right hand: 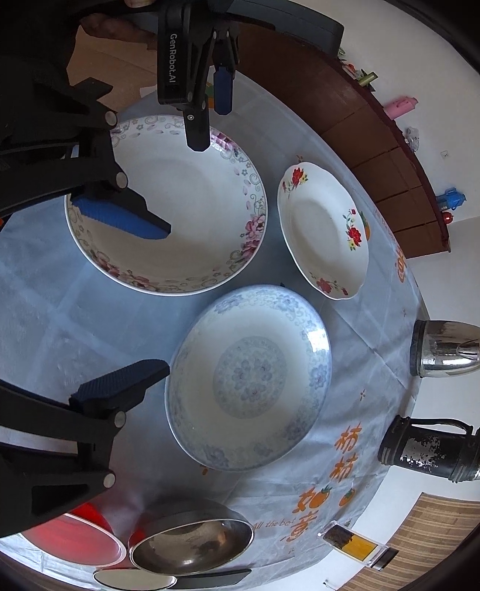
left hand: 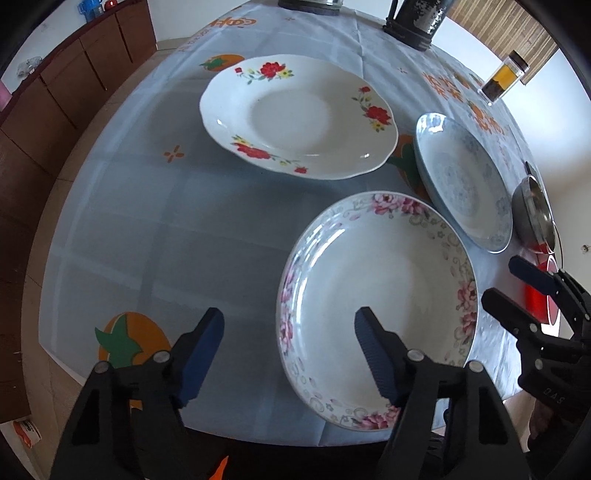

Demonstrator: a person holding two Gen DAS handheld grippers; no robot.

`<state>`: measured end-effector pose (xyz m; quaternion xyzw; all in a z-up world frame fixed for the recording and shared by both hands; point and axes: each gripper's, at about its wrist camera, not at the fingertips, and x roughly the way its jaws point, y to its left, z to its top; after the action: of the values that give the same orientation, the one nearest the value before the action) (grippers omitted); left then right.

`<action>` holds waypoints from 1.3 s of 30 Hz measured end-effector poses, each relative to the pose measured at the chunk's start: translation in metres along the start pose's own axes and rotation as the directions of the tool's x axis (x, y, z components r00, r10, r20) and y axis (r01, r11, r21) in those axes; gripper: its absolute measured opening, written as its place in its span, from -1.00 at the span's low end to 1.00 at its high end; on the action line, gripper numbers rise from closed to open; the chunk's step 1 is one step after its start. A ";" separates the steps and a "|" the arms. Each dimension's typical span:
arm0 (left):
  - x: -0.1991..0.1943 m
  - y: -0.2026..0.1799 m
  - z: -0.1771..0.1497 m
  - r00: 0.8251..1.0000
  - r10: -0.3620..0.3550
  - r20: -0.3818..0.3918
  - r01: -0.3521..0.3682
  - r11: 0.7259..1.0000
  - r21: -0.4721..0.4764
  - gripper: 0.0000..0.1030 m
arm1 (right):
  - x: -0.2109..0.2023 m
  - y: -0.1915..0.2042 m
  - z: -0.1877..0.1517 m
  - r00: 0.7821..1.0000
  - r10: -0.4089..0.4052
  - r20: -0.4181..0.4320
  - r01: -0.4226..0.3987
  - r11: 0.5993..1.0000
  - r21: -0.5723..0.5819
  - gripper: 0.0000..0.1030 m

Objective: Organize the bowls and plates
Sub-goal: 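Close both grippers on the rim of the pink-floral plate, then lift the pink-floral plate with both grippers onto the blue-patterned plate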

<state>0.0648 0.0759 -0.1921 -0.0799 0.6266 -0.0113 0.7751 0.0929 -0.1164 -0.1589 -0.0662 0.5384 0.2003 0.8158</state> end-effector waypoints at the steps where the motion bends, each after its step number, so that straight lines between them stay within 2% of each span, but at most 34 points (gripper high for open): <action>1: 0.002 0.000 -0.001 1.000 -0.006 -0.011 0.006 1.000 -0.002 0.20 | 0.004 -0.001 -0.001 1.000 0.006 -0.013 -0.006 1.000 0.002 0.20; 6: 0.007 0.003 -0.002 0.999 -0.017 -0.033 0.017 1.000 -0.010 -0.15 | 0.017 0.002 -0.003 0.998 0.026 -0.058 -0.027 1.000 -0.004 -0.08; 7: 0.007 0.002 -0.002 0.999 -0.022 -0.032 0.022 1.000 -0.008 -0.27 | 0.019 0.002 -0.003 0.997 0.031 -0.064 -0.032 0.999 -0.007 -0.15; 8: 0.008 0.002 -0.003 0.999 -0.027 -0.034 0.026 1.000 -0.006 -0.40 | 0.022 0.003 -0.004 0.997 0.037 -0.073 -0.038 0.999 -0.009 -0.28; 11: 0.017 0.004 -0.005 0.996 -0.052 -0.071 0.051 0.999 -0.013 -0.61 | 0.032 0.001 -0.006 0.991 0.070 -0.112 -0.070 0.998 0.007 -0.58; 13: 0.020 0.007 -0.006 0.994 -0.068 -0.081 0.066 0.997 -0.031 -0.65 | 0.035 0.001 -0.008 0.987 0.102 -0.123 -0.101 0.995 0.012 -0.72; 16: 0.018 0.004 -0.007 0.996 -0.052 -0.073 0.050 0.998 -0.023 -0.74 | 0.034 0.002 -0.010 0.987 0.096 -0.128 -0.097 0.995 0.000 -0.72; 20: 0.009 -0.003 -0.005 0.998 -0.030 -0.056 0.030 1.000 0.000 -0.74 | 0.027 0.003 -0.011 0.986 0.104 -0.132 -0.105 0.995 0.001 -0.72; 24: -0.009 -0.004 -0.005 0.999 -0.026 -0.019 0.027 0.999 0.020 -0.74 | 0.008 0.002 -0.006 0.991 0.094 -0.090 -0.096 0.995 -0.008 -0.72; 31: -0.029 -0.020 0.005 0.999 -0.045 0.024 0.043 0.997 0.070 -0.74 | -0.004 -0.016 0.002 0.997 0.071 -0.041 -0.069 0.996 0.050 -0.72; 39: -0.027 -0.054 0.039 0.998 -0.053 0.046 0.047 0.991 0.125 -0.74 | -0.011 -0.040 0.014 0.999 0.040 0.000 -0.039 0.993 0.111 -0.72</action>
<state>0.1017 0.0302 -0.1508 -0.0476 0.6032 -0.0678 0.7933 0.1168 -0.1506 -0.1479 -0.0102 0.5508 0.1860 0.8136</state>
